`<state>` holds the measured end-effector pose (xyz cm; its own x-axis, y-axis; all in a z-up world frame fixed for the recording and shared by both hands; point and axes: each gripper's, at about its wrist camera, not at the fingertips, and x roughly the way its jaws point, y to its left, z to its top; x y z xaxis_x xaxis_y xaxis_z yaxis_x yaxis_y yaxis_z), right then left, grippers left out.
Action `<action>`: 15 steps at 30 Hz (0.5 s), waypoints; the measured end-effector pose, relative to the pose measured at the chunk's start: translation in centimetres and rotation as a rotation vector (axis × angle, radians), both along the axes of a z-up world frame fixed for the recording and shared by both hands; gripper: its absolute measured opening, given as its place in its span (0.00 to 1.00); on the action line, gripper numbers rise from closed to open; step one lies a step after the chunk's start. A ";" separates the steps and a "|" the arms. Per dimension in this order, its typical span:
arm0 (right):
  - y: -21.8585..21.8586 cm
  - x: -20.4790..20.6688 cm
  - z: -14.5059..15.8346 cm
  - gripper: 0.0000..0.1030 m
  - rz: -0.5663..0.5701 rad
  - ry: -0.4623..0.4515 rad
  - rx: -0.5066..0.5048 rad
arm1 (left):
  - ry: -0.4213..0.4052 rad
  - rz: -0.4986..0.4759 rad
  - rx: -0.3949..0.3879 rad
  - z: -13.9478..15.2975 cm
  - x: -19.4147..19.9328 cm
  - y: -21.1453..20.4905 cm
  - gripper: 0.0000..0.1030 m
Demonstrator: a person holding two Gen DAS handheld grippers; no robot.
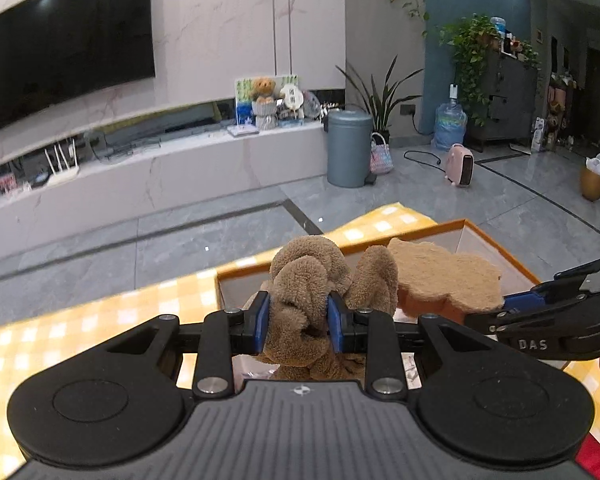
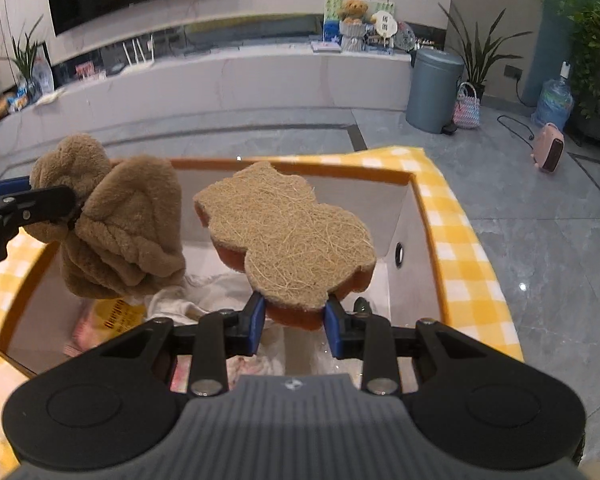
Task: Organize soft objects
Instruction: 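Open both tools to drop the plush toy and sponge into the orange box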
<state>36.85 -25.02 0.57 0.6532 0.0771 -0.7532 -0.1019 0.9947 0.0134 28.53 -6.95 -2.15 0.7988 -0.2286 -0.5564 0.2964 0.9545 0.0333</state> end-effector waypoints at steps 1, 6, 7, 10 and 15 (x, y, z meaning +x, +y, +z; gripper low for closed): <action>0.1 0.0 -0.3 0.30 0.003 0.009 -0.004 | 0.010 0.003 -0.003 -0.2 0.2 0.0 0.33; 0.5 -0.5 -0.4 0.32 0.032 0.007 -0.032 | 0.020 -0.010 0.029 -0.6 -0.1 0.2 0.34; 0.5 -0.6 -0.4 0.38 0.037 0.008 -0.035 | 0.027 -0.023 0.036 -0.6 -0.1 0.1 0.37; 0.7 -1.2 -0.3 0.56 0.041 0.012 -0.034 | 0.047 -0.029 0.046 -0.6 -0.4 0.1 0.48; 1.0 -2.3 0.6 0.62 0.042 0.005 -0.037 | 0.037 -0.045 0.066 0.0 -1.8 0.2 0.71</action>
